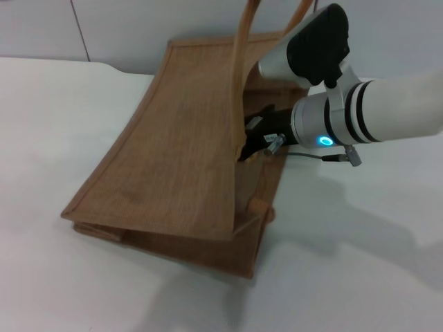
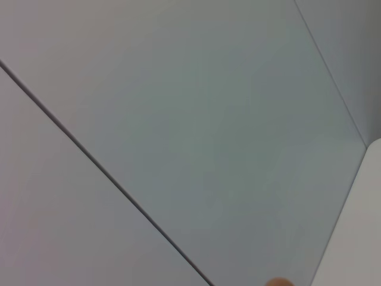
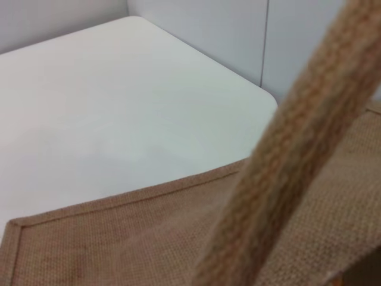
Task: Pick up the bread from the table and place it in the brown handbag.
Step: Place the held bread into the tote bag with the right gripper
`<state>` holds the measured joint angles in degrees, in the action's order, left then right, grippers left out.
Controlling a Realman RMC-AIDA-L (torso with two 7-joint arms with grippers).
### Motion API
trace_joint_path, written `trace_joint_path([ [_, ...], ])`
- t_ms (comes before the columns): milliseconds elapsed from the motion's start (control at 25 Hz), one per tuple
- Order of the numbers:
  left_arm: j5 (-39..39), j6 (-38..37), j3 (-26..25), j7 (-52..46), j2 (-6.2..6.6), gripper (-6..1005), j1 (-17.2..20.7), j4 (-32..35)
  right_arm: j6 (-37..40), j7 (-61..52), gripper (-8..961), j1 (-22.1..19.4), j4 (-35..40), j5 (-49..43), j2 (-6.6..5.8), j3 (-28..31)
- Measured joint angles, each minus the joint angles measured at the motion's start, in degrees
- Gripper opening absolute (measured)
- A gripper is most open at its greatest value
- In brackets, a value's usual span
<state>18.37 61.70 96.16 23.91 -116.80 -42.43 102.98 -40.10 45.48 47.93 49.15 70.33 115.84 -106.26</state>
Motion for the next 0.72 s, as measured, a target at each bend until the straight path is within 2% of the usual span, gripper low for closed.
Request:
trace_joint_path([
  [280,-0.1,0.0,0.0,0.0,0.01,120,0.0,-0.1,-0.3,0.1,290,1.1,-0.4,0.2,0.01,-1.5],
  [520,-0.2,0.0,-0.4,0.0,0.07,121,0.5,-0.2,-0.5,0.1,430,1.1,-0.5,0.3,0.03,-0.9],
  [720,-0.2,0.0,-0.7,0.0,0.18,121,0.8,-0.3,-0.7,0.1,668,0.8,-0.2,0.3,-0.14,-0.8],
])
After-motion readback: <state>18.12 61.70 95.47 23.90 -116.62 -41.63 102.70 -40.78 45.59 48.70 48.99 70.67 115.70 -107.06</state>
